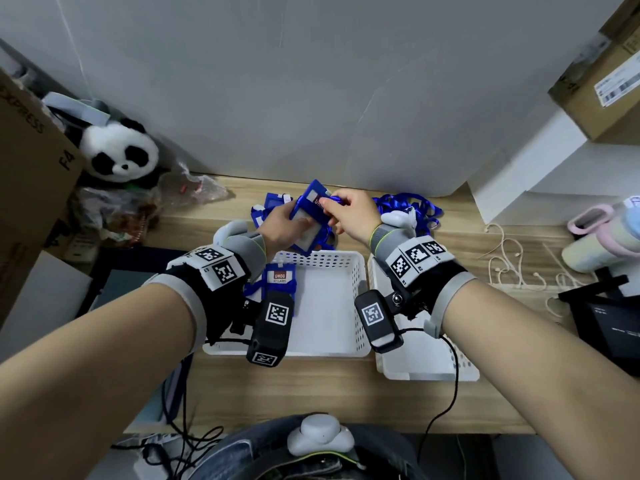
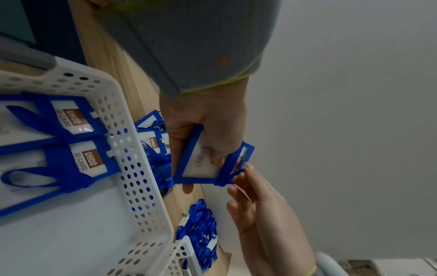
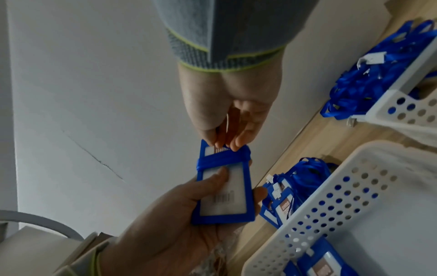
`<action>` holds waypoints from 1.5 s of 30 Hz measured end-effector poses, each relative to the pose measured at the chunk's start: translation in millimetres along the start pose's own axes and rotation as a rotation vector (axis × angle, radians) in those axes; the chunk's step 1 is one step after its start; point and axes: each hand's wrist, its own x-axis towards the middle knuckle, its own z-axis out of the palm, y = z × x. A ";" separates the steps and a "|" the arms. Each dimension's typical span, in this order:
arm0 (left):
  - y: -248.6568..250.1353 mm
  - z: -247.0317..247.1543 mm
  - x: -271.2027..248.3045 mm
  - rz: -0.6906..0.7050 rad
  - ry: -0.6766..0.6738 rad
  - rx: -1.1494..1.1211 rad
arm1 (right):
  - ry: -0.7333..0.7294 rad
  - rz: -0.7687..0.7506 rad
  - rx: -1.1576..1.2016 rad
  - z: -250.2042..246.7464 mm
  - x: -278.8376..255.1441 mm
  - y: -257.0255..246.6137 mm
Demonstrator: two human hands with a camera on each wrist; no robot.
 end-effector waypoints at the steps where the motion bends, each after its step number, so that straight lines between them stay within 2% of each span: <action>1: 0.6 1.6 -0.9 0.013 -0.003 -0.001 | -0.008 0.010 0.022 2.8 -0.1 -0.9; 4: 0.6 4.8 -2.4 0.041 0.014 0.009 | 0.017 0.014 0.062 7.3 -0.5 -1.4; 9: 2.1 6.3 -1.4 0.027 0.022 0.012 | 0.154 -0.010 0.069 10.8 -4.2 -0.9; 12: 3.9 7.6 -0.1 0.011 0.031 -0.031 | 0.214 -0.078 -0.040 11.4 -4.9 -2.1; 14: 4.1 6.2 2.1 -0.007 0.031 -0.085 | 0.182 -0.154 -0.205 11.7 -8.3 -5.4; 18: 4.7 -0.9 4.2 -0.045 -0.010 -0.194 | 0.011 -0.293 -0.493 10.2 -11.2 -6.9; 22: 8.3 -1.0 -0.9 -0.050 -0.141 -0.179 | -0.001 -0.333 -0.685 5.0 -7.8 -6.2; 24: 9.5 -1.4 -2.0 -0.062 -0.169 -0.170 | 0.034 -0.331 -0.651 4.7 -8.9 -8.0; 27: 7.3 -5.5 0.6 -0.060 -0.114 -0.086 | 0.077 -0.286 -0.430 7.2 -11.1 -8.4; 31: 6.1 -6.9 1.3 -0.051 -0.134 -0.003 | -0.018 -0.141 -0.235 10.8 -10.7 -5.7; 34: 3.4 -6.8 3.2 -0.057 -0.144 -0.022 | -0.114 -0.088 -0.250 8.5 -10.0 -5.9; 37: -0.9 -9.3 4.8 -0.088 -0.136 -0.096 | -0.161 -0.143 -0.324 6.7 -13.2 -4.6; 42: -7.1 -17.2 6.6 -0.146 -0.161 -0.206 | -0.180 -0.265 -0.269 3.5 -24.4 3.8; 45: -11.1 -19.6 5.8 -0.172 -0.166 -0.250 | -0.203 -0.321 -0.340 7.4 -22.3 6.7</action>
